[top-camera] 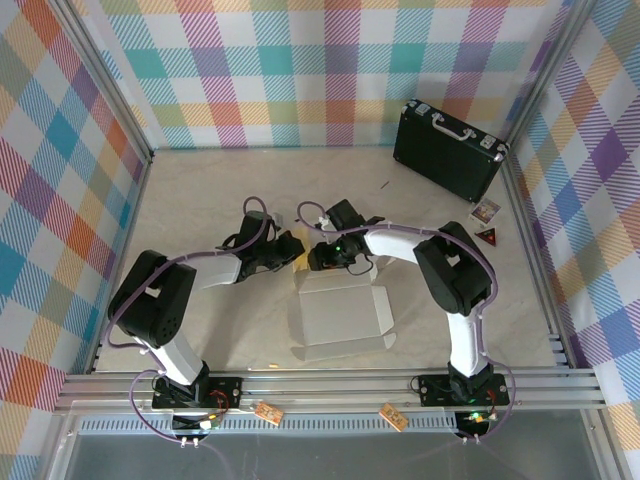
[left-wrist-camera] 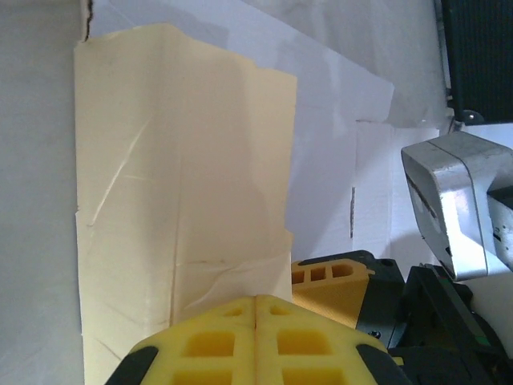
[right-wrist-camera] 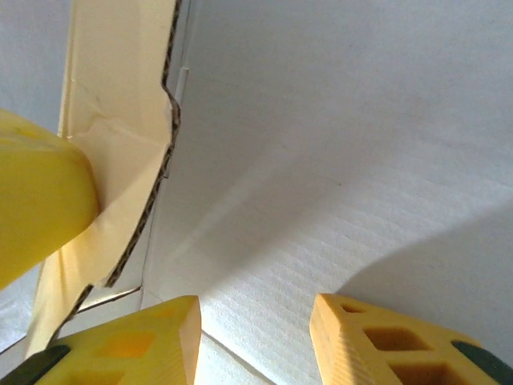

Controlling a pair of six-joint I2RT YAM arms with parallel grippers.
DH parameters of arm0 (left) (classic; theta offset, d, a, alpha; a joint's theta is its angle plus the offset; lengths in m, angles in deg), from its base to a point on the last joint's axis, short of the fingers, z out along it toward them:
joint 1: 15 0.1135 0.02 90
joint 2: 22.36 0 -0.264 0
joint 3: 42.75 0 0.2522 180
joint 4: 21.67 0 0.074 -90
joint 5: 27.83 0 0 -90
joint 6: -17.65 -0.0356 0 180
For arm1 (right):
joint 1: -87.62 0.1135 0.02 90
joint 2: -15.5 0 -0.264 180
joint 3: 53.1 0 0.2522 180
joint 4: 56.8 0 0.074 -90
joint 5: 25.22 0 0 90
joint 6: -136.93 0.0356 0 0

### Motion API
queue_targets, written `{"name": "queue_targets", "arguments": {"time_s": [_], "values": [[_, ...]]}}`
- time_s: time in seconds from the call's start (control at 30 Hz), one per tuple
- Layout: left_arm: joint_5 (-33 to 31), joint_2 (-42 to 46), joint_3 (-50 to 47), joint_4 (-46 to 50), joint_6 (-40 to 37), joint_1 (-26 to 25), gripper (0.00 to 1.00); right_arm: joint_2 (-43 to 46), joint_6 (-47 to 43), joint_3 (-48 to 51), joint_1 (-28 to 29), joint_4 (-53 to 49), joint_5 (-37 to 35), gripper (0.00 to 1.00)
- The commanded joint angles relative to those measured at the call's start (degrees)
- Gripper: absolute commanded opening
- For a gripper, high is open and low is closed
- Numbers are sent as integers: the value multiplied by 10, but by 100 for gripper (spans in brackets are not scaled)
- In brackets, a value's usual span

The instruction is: Fold the paper box

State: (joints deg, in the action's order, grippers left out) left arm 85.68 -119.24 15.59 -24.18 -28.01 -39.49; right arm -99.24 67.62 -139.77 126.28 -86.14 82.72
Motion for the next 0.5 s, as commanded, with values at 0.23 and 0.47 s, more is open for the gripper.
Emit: {"name": "queue_targets", "arguments": {"time_s": [0.23,0.47], "values": [[-25,-11,10,72,-19,-9,5,74,-28,37,-5,-42,37,43],[-23,9,14,86,-27,-9,5,132,-6,83,-57,-32,41,40]]}}
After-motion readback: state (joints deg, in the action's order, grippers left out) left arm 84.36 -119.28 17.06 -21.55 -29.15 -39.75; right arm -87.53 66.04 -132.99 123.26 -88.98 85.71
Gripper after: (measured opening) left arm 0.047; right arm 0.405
